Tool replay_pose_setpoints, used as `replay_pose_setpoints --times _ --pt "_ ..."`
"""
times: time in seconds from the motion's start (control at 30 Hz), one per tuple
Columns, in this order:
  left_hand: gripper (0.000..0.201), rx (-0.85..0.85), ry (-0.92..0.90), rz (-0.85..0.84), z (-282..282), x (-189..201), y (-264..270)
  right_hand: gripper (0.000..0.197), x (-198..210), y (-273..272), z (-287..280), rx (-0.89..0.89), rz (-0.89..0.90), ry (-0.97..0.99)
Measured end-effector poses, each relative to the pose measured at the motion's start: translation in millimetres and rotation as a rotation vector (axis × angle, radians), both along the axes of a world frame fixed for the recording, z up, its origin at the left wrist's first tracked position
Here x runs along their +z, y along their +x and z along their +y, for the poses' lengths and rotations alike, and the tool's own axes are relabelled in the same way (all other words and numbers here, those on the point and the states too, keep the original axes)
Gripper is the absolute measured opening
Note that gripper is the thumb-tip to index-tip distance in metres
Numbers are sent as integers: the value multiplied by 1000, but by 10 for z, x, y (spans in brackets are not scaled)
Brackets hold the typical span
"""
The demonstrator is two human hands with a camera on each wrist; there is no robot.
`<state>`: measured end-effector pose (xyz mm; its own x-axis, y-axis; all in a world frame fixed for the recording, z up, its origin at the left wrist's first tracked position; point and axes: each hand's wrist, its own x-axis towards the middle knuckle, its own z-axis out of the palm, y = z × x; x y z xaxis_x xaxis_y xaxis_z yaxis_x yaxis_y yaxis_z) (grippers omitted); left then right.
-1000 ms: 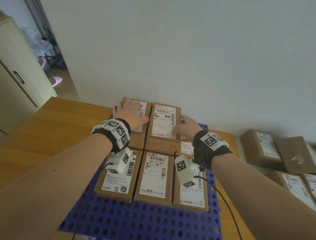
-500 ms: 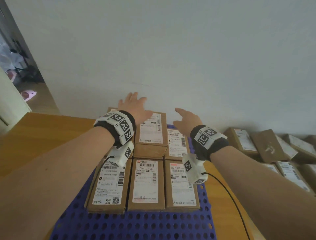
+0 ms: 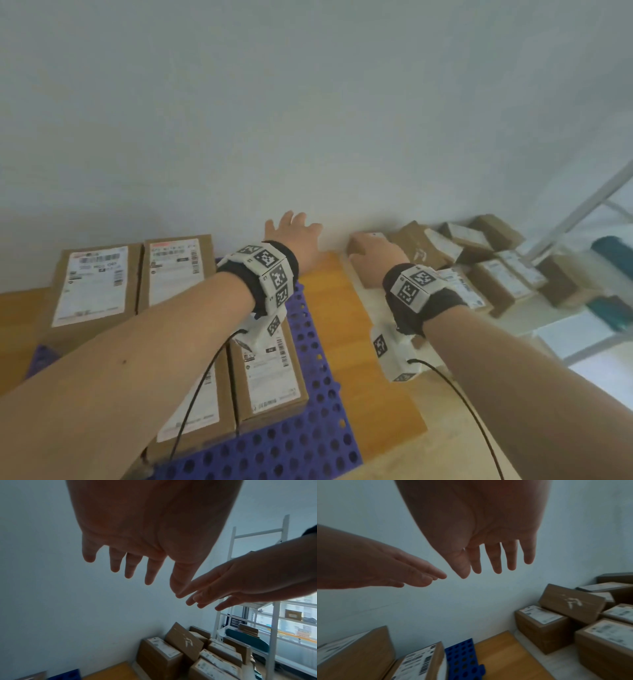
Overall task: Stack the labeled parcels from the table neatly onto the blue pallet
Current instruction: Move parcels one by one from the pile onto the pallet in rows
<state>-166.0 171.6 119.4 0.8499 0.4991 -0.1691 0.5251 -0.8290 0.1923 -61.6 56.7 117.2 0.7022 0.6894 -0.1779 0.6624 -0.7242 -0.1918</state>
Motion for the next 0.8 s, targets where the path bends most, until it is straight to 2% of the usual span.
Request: replay_pose_setpoints --times 0.2,0.57,0.8 --pt "60 -64 4 -8 -834 20 743 49 11 645 -880 -59 0 31" --pt "59 -214 69 1 -2714 -9 2460 45 52 2104 -2798 -183 27 80" --pt "61 -301 75 28 -3489 -30 3399 50 -81 2965 -3575 -293 76 92"
